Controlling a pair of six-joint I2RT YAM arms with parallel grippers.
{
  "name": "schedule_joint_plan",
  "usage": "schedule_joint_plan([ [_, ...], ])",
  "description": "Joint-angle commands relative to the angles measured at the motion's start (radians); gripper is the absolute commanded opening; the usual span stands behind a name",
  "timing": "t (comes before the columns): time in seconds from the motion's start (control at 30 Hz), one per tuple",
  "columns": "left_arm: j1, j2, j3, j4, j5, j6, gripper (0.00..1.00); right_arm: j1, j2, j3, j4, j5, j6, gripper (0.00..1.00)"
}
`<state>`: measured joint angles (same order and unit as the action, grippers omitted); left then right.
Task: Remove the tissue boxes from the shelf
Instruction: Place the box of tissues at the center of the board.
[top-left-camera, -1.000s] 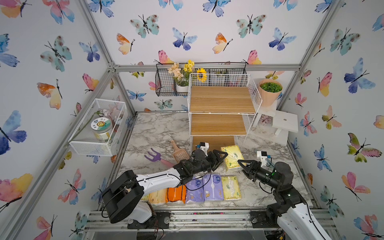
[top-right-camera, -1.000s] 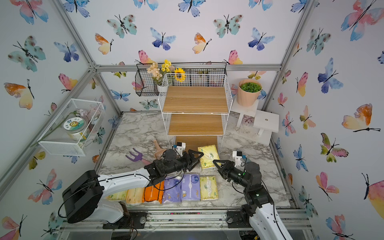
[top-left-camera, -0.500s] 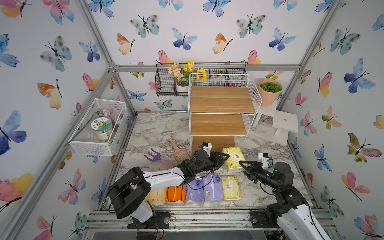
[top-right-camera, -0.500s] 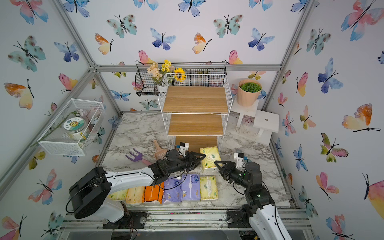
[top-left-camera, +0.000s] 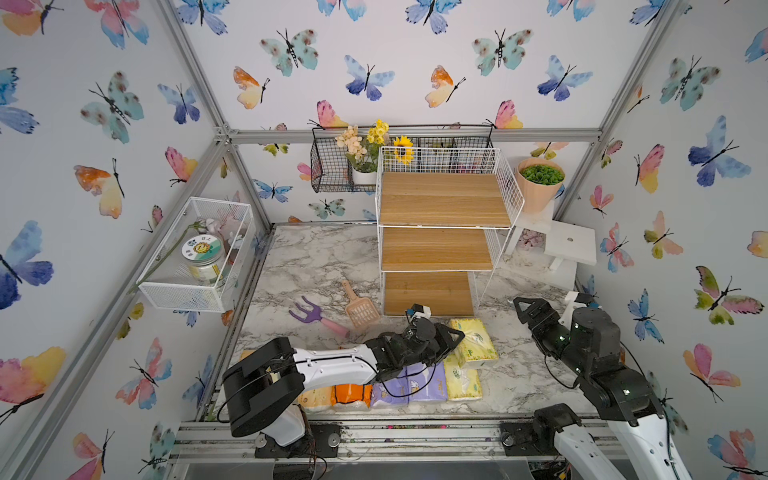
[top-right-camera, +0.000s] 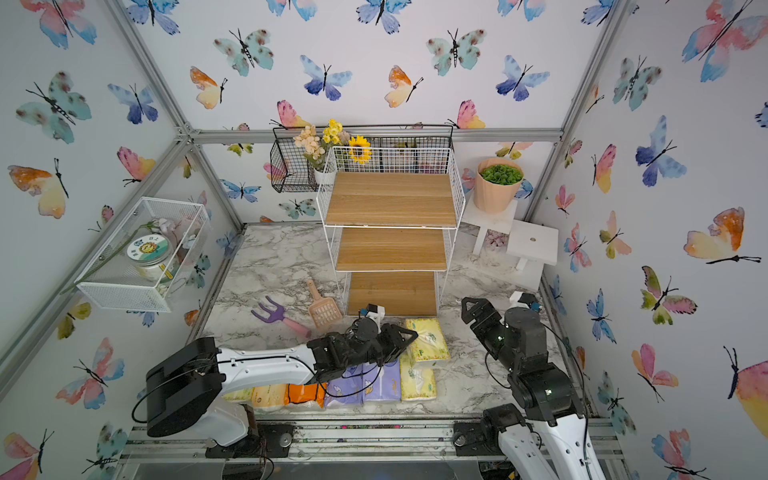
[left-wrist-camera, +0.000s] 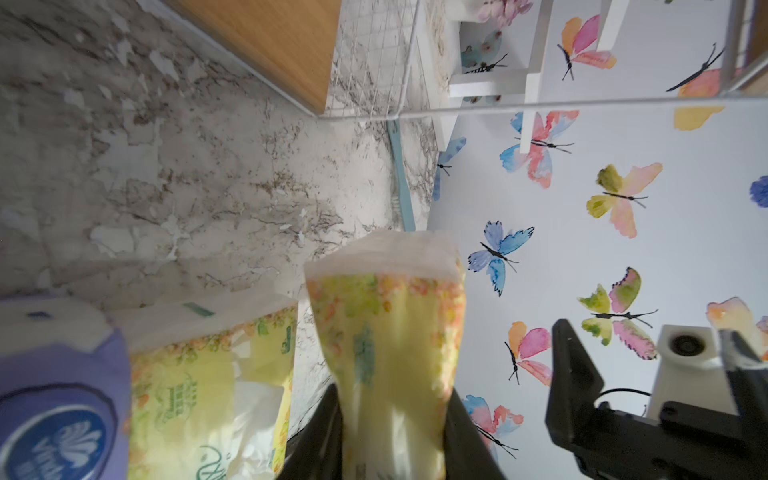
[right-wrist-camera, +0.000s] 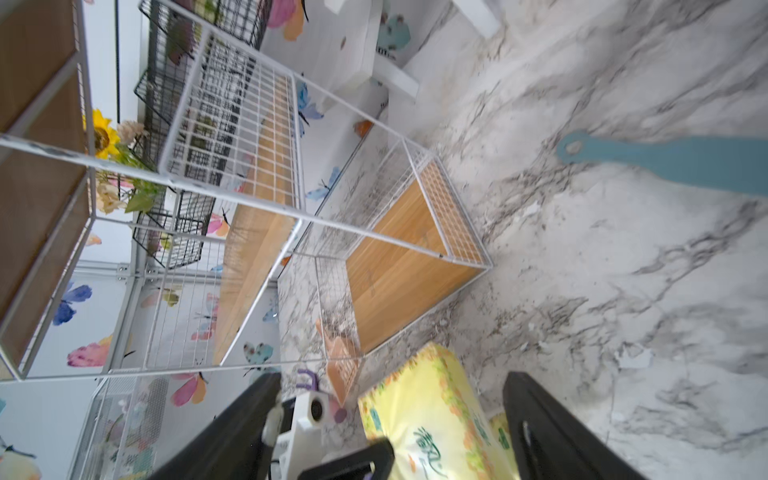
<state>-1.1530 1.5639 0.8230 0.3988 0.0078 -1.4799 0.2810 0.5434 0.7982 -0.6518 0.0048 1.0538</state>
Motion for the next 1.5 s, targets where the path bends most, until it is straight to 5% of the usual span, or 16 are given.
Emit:
schedule_joint_plan([
  [0.0,-0.054,0.082,0.117,-0.038,-0.078,0.094,0.15,0.001,0.004,0.049,-0.044,0.183,-0.055,0.88],
  [0.43,-0.140,0.393,0.455,-0.282,-0.147,0.103,0.15,0.001,-0.047,0.022,-0.029,0.204,-0.011,0.88],
  [0.7,-0.143,0.477,0.511,-0.382,-0.161,0.052,0.19,0.001,-0.049,0.010,-0.036,0.207,0.001,0.88],
  [1.03,-0.142,0.369,0.500,-0.436,-0.262,0.087,0.76,0.001,-0.046,-0.040,-0.026,0.188,0.009,0.88],
  [1.47,-0.136,0.052,0.330,-0.552,-0.596,0.169,0.95,0.001,-0.007,-0.201,0.084,0.224,0.004,0.87],
])
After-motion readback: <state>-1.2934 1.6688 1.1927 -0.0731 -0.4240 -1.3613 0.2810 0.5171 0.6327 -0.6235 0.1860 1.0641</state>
